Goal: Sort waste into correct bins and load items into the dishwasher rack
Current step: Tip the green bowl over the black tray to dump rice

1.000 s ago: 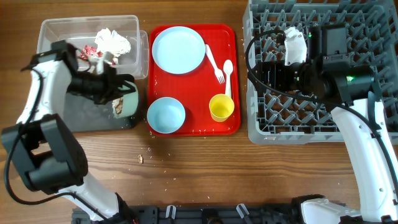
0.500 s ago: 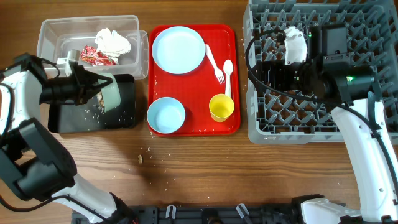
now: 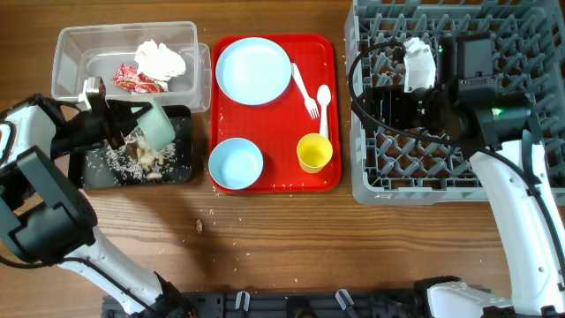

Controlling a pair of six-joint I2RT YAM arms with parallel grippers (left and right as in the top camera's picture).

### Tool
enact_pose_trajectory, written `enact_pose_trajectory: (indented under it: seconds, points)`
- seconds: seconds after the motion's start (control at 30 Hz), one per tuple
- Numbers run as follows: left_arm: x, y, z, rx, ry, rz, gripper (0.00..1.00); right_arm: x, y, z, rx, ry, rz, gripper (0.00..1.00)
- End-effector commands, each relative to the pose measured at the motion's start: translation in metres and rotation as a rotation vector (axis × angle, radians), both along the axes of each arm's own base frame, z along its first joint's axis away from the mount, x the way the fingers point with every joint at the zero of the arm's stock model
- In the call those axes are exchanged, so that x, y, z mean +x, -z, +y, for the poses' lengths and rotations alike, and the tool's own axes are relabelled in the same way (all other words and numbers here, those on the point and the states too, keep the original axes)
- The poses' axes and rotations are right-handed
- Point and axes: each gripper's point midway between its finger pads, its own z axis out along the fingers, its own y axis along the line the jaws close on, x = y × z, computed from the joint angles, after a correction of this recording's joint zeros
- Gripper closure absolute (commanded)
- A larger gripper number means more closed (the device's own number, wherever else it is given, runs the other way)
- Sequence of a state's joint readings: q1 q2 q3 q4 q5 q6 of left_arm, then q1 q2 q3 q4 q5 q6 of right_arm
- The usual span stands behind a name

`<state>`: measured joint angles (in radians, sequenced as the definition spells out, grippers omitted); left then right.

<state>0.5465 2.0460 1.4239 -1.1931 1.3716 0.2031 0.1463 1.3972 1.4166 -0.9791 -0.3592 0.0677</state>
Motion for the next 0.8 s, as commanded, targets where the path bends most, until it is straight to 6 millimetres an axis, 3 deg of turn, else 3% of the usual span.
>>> enact_pose_trajectory:
  seconds: [0.0,0.13,0.67,0.73,0.77]
  points:
    - [0.003,-0.012,0.002,-0.099,-0.036,0.011,0.96,0.004,-0.010,0.003,0.016,0.000,-0.021,0.00]
    - [0.008,-0.032,0.004,-0.207,-0.065,-0.035,0.96,0.004,-0.010,0.003,0.017,0.000,-0.021,0.00]
    - [0.005,-0.034,0.002,-0.280,-0.079,0.087,0.96,0.005,-0.010,0.003,0.017,0.000,-0.021,0.00]
    - [0.006,-0.018,0.005,-0.159,-0.058,0.050,0.96,0.004,-0.010,0.003,0.017,0.000,-0.020,0.00]
    - [0.004,-0.003,0.007,-0.108,-0.059,0.132,0.96,0.004,-0.010,0.004,0.017,0.000,-0.020,0.00]
